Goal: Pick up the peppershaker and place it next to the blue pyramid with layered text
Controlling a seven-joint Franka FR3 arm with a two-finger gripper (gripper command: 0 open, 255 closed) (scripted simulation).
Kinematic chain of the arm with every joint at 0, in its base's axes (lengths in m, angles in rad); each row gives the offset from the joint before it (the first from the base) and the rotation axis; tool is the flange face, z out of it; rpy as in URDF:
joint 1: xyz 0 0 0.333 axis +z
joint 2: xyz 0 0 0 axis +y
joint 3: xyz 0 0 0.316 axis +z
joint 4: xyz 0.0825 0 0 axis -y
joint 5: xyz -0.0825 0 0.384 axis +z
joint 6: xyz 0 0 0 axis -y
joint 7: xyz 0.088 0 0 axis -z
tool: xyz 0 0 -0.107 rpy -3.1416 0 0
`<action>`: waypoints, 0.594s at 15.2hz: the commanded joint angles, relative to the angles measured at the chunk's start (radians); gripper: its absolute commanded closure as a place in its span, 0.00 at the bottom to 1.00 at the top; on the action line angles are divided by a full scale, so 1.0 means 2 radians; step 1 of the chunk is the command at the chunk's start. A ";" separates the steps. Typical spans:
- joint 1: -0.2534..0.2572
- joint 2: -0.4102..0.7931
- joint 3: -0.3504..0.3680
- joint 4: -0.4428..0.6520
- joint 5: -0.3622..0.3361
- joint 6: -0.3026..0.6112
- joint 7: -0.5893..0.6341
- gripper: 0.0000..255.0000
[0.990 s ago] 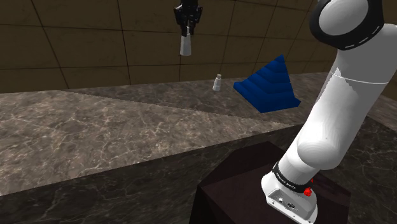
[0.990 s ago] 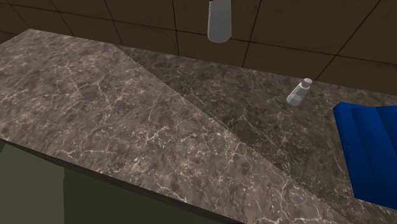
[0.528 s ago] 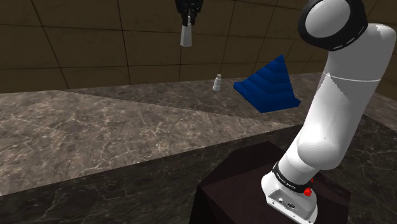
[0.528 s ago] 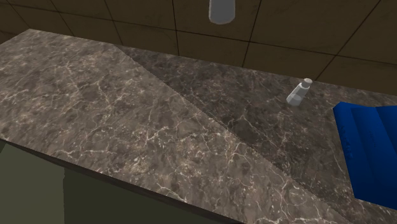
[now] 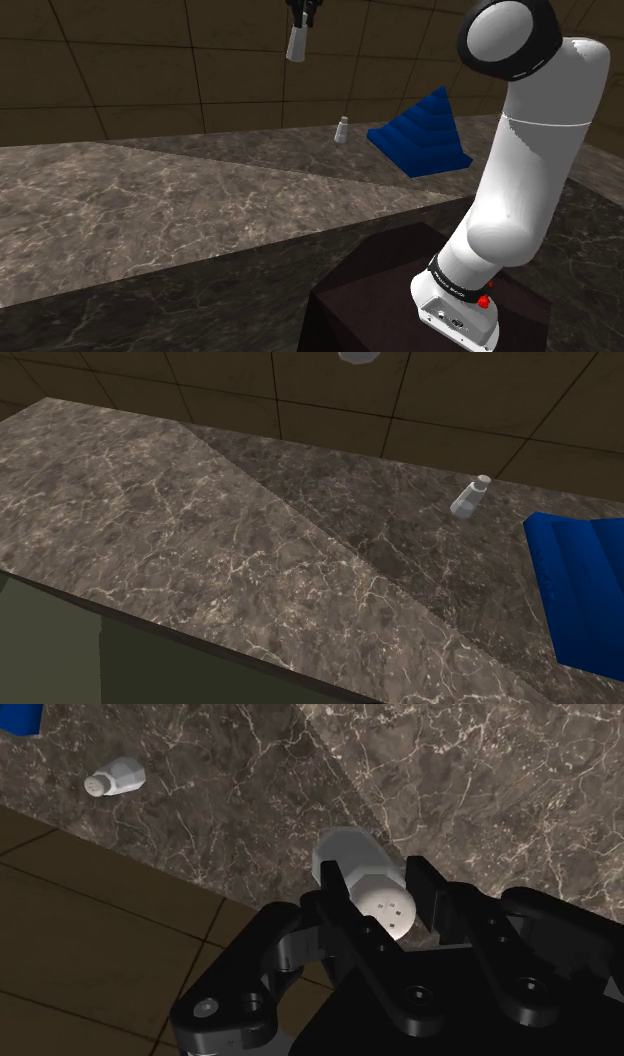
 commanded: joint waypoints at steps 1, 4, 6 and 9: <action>-0.016 -0.033 -0.007 -0.047 0.005 0.016 -0.019 1.00; -0.038 -0.079 -0.020 -0.111 0.011 0.036 -0.050 1.00; -0.051 -0.105 -0.030 -0.144 0.013 0.046 -0.072 1.00; -0.069 -0.136 -0.047 -0.185 0.015 0.056 -0.106 1.00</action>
